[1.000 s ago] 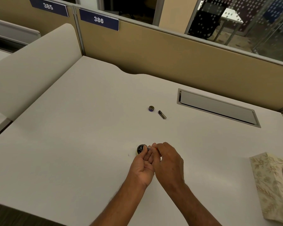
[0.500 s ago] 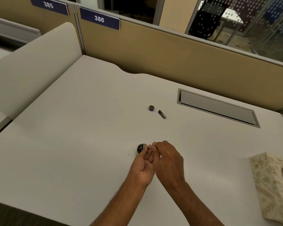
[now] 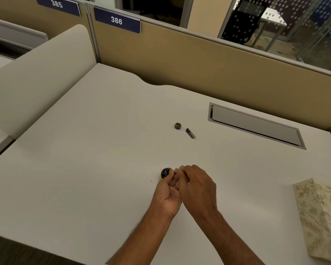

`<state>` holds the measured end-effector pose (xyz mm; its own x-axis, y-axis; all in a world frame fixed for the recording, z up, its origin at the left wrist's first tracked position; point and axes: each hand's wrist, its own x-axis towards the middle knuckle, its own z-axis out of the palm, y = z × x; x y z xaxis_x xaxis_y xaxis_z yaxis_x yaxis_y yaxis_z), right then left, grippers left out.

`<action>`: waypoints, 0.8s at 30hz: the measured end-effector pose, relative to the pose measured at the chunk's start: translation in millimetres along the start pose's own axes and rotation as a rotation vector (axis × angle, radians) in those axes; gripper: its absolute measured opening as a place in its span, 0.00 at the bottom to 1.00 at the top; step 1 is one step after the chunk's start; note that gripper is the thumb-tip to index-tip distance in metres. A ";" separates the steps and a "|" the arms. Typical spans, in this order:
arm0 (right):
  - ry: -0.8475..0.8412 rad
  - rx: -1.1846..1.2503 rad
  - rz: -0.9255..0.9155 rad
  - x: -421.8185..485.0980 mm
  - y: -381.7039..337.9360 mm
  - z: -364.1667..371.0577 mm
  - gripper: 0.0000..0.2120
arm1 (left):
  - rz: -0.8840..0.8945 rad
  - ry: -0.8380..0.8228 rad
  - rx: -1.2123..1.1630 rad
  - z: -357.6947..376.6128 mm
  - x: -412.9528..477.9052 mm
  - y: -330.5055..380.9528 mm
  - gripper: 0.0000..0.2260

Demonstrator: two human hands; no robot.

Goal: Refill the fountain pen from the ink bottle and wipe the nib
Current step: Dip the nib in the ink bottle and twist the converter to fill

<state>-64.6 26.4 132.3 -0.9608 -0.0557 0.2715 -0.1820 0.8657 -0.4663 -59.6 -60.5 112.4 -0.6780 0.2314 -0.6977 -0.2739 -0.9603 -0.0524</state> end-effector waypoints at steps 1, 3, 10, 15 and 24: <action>-0.017 0.026 0.004 -0.7 0.3 -0.9 0.04 | 0.001 0.000 0.002 -0.5 1.0 0.5 0.09; -0.060 0.095 -0.014 -1.9 0.8 -3.5 0.04 | -0.002 -0.002 -0.006 -0.8 2.3 1.1 0.09; -0.112 0.214 -0.099 3.6 4.1 -8.7 0.10 | 0.029 0.003 0.007 -2.1 5.9 0.8 0.07; -0.110 0.225 -0.077 3.9 6.1 -8.0 0.08 | 0.029 0.001 -0.003 -0.7 4.3 0.1 0.07; -0.101 0.212 -0.010 3.4 7.4 -8.3 0.06 | 0.020 -0.014 -0.047 -0.6 6.1 -1.0 0.10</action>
<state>-67.5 36.7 136.8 -0.9728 -0.1225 0.1964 -0.2212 0.7414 -0.6336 -63.0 -58.3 107.7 -0.6928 0.2141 -0.6886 -0.2285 -0.9709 -0.0721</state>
